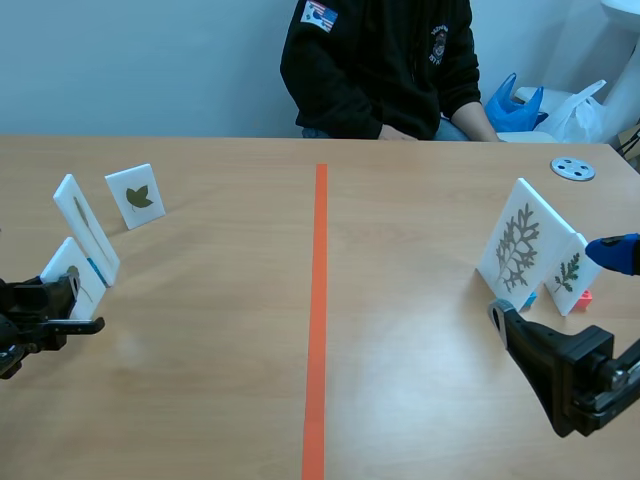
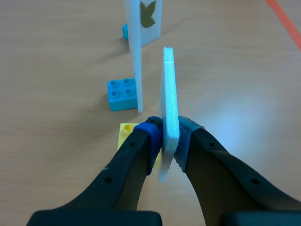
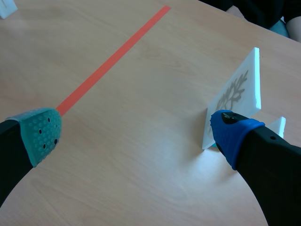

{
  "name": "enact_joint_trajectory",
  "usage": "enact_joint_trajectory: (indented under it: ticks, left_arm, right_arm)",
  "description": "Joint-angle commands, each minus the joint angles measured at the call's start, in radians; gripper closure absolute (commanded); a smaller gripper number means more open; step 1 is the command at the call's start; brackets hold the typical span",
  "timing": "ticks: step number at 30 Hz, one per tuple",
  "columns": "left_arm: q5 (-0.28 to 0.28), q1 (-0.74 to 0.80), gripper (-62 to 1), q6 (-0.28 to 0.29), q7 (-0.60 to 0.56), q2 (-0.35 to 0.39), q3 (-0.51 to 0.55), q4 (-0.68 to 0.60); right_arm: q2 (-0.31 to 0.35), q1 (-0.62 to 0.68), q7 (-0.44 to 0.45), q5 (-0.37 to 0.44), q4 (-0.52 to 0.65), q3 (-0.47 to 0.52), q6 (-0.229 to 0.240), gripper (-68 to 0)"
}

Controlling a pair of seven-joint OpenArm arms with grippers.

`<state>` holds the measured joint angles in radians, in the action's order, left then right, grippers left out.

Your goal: Sort the leaf by its shape. The table is split by an orange tape line. A compound leaf with several leaflets goes to the left side, a simple leaf with one blade goes to the right side. Return to the home posture when a red brick is placed on the table.

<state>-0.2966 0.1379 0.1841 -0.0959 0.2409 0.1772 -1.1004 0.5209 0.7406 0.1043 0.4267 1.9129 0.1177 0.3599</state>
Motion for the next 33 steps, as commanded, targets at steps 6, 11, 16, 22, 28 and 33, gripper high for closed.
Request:
enact_joint_trajectory:
  ticks: [6, 11, 16, 22, 28, 33]
  left_arm:
    - [-0.015, -0.079, -4.2, -0.015, -0.071, 0.01, -0.003, 0.116]
    - [-0.016, -0.091, -4.3, -0.015, -0.118, 0.01, -0.003, 0.177]
    - [-0.016, -0.091, -16.2, -0.015, -0.127, 0.01, -0.003, 0.186]
    - [-0.021, -0.088, -46.9, -0.014, -0.182, 0.012, -0.003, 0.182]
    - [-0.122, -0.067, -62.3, -0.006, -0.199, 0.037, -0.003, 0.124]
    - [-0.13, 0.017, -62.3, 0.022, -0.148, 0.073, -0.002, -0.037]
  right_arm:
    - [0.0, -0.012, 0.014, 0.003, 0.017, 0.007, 0.0, -67.9]
    - [0.0, -0.012, 0.014, 0.003, 0.017, 0.007, 0.0, -67.9]
    - [0.0, -0.012, 0.014, 0.003, 0.017, 0.007, 0.0, -67.9]
    - [0.0, -0.012, 0.014, 0.003, 0.017, 0.007, 0.0, -67.9]
    - [0.0, -0.012, 0.014, 0.003, 0.017, 0.007, -0.001, -67.9]
    - [0.0, -0.012, 0.014, 0.003, 0.017, 0.007, -0.001, -67.9]
